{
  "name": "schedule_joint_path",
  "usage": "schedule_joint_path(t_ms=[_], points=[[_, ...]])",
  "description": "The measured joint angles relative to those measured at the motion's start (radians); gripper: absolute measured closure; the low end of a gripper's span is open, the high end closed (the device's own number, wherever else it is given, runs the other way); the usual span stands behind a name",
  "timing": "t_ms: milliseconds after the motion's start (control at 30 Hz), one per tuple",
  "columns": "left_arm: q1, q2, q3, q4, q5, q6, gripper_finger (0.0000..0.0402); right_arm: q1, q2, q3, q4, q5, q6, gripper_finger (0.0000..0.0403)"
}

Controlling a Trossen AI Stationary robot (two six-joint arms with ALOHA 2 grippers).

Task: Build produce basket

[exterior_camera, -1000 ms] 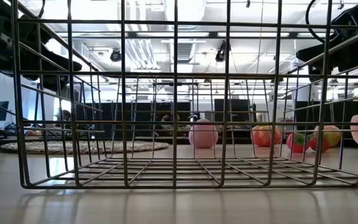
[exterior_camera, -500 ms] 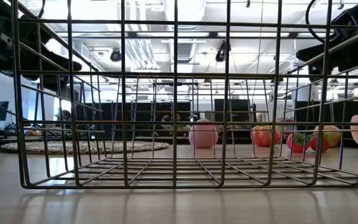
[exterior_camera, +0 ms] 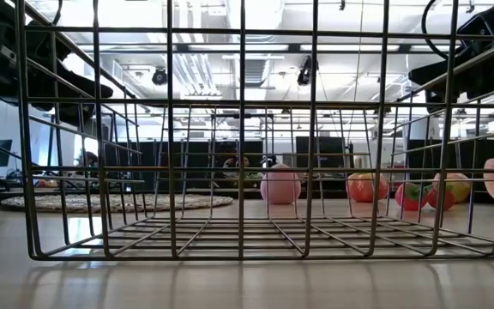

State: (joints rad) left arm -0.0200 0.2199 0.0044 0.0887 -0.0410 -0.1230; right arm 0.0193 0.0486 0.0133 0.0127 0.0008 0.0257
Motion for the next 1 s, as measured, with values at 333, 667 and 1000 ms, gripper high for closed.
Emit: schedule_joint_path(t_ms=[333, 667, 1000], points=[[0.0, 0.0, 0.0, 0.0, 0.0, 0.0, 0.0402, 0.0, 0.0, 0.0, 0.0, 0.0, 0.0, 0.0394], [0.0, 0.0, 0.0, 0.022, 0.0, 0.001, 0.0402, 0.0, 0.0, 0.0, 0.0, 0.0, 0.0, 0.0394], [0.0, 0.0, 0.0, 0.335, -0.003, -0.001, 0.0402, 0.0, 0.0, 0.0, 0.0, 0.0, 0.0, 0.0394]])
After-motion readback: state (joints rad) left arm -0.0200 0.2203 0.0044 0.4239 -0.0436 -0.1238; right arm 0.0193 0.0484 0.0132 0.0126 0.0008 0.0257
